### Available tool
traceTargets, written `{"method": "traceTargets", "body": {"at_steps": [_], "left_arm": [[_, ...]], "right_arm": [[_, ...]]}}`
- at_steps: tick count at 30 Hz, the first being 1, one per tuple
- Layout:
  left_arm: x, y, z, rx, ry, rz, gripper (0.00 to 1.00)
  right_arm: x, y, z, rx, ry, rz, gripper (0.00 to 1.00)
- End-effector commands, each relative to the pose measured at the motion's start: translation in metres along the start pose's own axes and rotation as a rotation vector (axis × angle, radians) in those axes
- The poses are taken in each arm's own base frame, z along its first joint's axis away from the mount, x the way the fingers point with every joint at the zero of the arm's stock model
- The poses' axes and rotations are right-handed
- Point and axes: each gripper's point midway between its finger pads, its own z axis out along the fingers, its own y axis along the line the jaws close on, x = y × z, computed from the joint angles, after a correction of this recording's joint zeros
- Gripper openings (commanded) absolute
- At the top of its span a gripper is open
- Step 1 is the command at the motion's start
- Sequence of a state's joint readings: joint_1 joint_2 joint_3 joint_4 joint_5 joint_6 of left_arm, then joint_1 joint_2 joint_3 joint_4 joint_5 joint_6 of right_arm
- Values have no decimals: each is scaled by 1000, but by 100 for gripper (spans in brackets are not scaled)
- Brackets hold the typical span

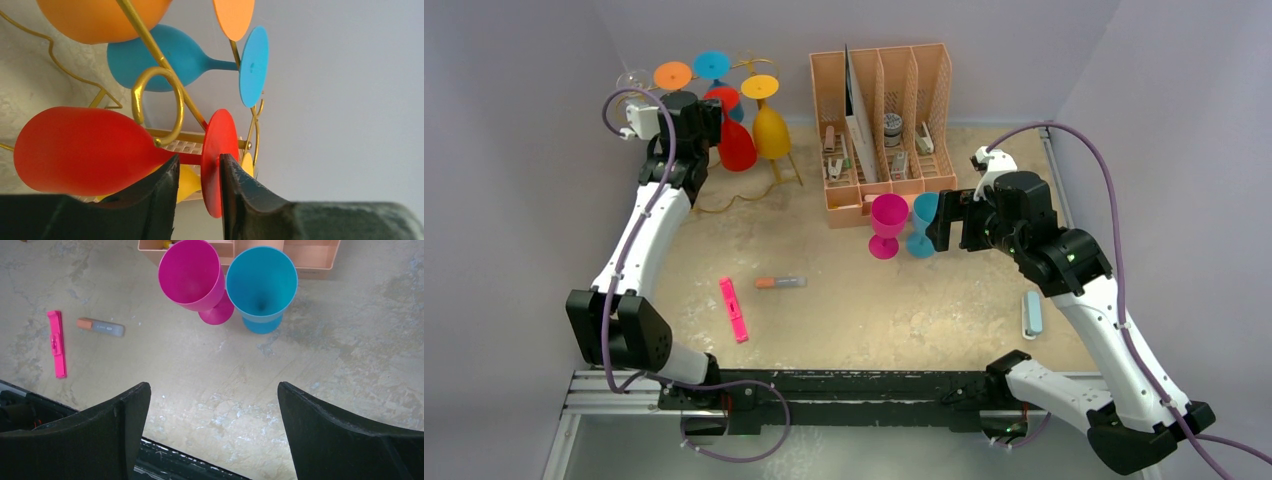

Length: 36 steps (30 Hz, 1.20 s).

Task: Take the wine glass off the wine glass rack
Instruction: Pick up the wine glass from the wine rack.

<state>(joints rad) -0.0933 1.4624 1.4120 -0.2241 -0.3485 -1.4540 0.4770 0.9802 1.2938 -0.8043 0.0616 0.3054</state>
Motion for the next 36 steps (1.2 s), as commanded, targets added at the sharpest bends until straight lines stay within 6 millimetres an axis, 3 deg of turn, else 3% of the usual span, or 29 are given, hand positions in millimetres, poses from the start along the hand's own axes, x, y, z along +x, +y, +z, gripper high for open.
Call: {"method": "traceTargets", "body": {"at_steps": [1,11,21,36], "left_arm": [[-8,-9,1,7,-22,4,29],[-9,-9,0,6,-20,-2,10],[-16,-12,-10,9,-37,-22,0],[-20,-21,-19,32,-36,-45,0]], "right_arm": [[-13,1,-10,-1,-52,-5,99],[-14,3,-13,-13,-50,-15,99],[-15,7,-13,-29,-44,-7,99],[-16,10,-12,-41,-40,3,99]]}}
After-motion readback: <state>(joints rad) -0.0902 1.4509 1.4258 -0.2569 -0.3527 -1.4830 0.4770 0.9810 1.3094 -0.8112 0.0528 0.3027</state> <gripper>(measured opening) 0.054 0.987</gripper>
